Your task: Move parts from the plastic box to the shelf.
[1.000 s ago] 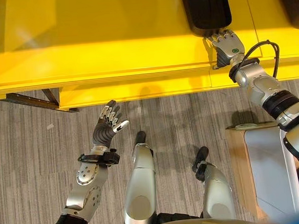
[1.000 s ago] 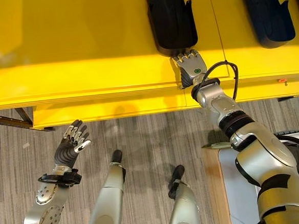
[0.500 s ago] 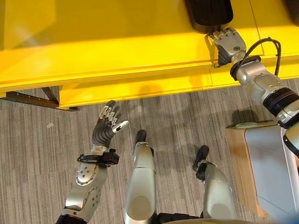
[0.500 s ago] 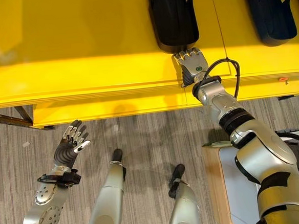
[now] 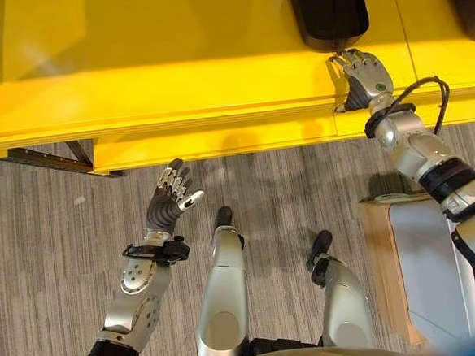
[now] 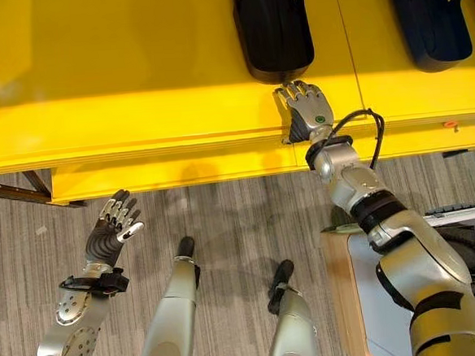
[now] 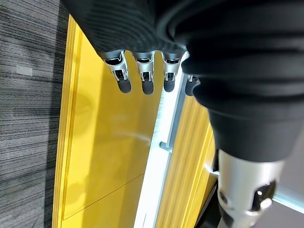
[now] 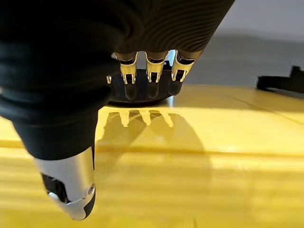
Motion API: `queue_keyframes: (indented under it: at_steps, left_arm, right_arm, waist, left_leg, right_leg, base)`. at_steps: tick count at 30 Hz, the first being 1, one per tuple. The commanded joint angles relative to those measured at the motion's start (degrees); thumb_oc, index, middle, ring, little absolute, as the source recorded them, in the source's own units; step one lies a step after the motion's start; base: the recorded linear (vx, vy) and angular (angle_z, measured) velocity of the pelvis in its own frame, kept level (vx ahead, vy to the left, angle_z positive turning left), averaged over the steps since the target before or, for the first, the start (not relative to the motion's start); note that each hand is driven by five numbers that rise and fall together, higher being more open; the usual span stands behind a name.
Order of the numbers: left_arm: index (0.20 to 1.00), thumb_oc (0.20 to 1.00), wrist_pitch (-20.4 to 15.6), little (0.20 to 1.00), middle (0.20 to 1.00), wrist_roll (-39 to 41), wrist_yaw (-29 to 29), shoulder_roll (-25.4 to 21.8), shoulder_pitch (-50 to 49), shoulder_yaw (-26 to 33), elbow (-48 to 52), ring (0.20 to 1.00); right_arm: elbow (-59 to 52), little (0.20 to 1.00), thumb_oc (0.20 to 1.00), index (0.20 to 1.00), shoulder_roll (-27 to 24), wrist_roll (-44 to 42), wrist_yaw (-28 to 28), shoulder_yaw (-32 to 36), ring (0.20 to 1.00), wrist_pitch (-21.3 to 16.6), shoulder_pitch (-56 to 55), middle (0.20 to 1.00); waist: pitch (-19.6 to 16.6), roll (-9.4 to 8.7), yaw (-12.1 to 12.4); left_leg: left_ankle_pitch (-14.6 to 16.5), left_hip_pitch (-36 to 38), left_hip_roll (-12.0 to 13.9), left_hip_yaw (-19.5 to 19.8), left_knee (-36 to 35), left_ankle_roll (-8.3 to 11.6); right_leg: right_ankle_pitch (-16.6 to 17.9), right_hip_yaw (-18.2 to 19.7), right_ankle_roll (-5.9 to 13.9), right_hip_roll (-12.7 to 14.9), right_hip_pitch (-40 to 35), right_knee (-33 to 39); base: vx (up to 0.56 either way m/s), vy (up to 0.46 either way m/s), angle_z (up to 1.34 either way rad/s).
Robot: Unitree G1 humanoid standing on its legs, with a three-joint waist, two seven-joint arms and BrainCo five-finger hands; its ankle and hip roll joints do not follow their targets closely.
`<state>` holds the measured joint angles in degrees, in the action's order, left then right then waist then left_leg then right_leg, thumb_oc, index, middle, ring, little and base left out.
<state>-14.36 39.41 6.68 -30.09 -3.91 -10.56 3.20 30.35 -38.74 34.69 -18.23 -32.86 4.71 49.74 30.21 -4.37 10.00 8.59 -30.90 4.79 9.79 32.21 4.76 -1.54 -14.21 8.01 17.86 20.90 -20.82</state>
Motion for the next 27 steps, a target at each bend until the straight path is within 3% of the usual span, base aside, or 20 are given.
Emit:
queue_keyframes:
  at_steps: [1,9,15,17,20,22,27]
  left_arm:
    - [1.000,1.000,-2.74,1.000,1.000,0.00,0.13,-0.36,-2.36,2.53,5.05,1.000]
    - [1.000,1.000,-2.28,1.000,1.000,-0.51,-0.49,0.06,-2.84,2.49,4.70,1.000]
    - [1.000,1.000,-1.41,1.000,1.000,-1.13,-1.17,0.65,-3.53,2.91,3.84,1.000]
    - [1.000,1.000,-1.10,1.000,1.000,-1.46,-1.65,0.96,-3.99,3.45,3.04,1.000]
    - [1.000,1.000,-0.30,1.000,1.000,-1.52,-4.31,1.76,-7.11,4.72,1.47,1.000]
    - [1.000,1.000,0.07,1.000,1.000,-1.71,-5.20,2.61,-8.47,5.23,0.72,1.000]
    - [1.000,1.000,-0.14,1.000,1.000,-2.42,-6.37,5.51,-9.69,5.45,-0.53,1.000]
  right_arm:
    - [-3.39,1.000,1.000,1.000,-0.73,-0.41,-2.18,3.95,1.000,-0.90,-0.62,1.000]
    - [-14.41,1.000,1.000,1.000,-1.18,-0.34,-2.38,11.30,1.000,-3.58,-13.18,1.000]
    - [-27.81,1.000,1.000,1.000,-0.15,-4.68,-2.55,21.35,1.000,-8.70,-28.32,1.000]
    - [-33.01,1.000,1.000,1.000,1.37,-9.46,-1.92,25.46,1.000,-12.01,-35.13,1.000]
    - [-39.52,1.000,1.000,1.000,6.59,-27.88,5.49,29.77,1.000,-18.05,-48.34,1.000]
    - [-40.02,1.000,1.000,1.000,8.62,-36.07,9.11,30.23,1.000,-19.14,-52.89,1.000]
    - [-40.61,1.000,1.000,1.000,9.82,-43.36,12.30,29.76,1.000,-19.68,-56.54,1.000]
  waist:
    - [-0.42,0.52,0.04]
    - [-0.80,0.54,-1.43]
    - [-3.13,0.25,-3.91]
    - [-4.75,-0.13,-5.58]
    - [-9.89,-0.37,-8.21]
    - [-12.65,0.57,-9.48]
    - [-17.30,2.58,-11.13]
  left_leg:
    - [-0.85,0.71,-0.33,-0.56,-2.13,-2.42]
    - [-1.89,2.48,0.26,-0.64,-3.43,-2.04]
    - [-3.11,6.11,2.23,-1.35,-6.23,-1.33]
    - [-4.10,8.50,3.68,-1.87,-8.54,-0.84]
    - [-8.11,16.48,7.63,-4.29,-18.00,0.31]
    - [-10.29,19.84,9.37,-5.62,-22.83,0.80]
    - [-13.97,24.93,12.56,-8.24,-29.46,1.47]
  right_leg:
    - [-8.90,0.34,-1.54,-1.19,-5.03,-9.37]
    - [-9.00,0.36,-1.70,-1.10,-5.83,-9.26]
    - [-9.15,0.72,-1.68,-2.25,-7.73,-7.51]
    - [-9.10,0.92,-1.56,-3.27,-9.06,-5.76]
    - [-8.28,1.48,-1.29,-6.55,-13.65,0.45]
    - [-8.06,1.78,-1.31,-7.80,-15.35,2.81]
    - [-8.21,3.80,-2.07,-10.63,-17.02,4.78]
  base:
    - [-0.04,-0.015,-0.01]
    - [-0.03,-0.018,-0.10]
    - [0.00,-0.047,-0.08]
    - [0.05,-0.090,-0.29]
    - [0.11,-0.155,-0.42]
    - [0.09,-0.114,-0.47]
    - [0.04,-0.088,-0.25]
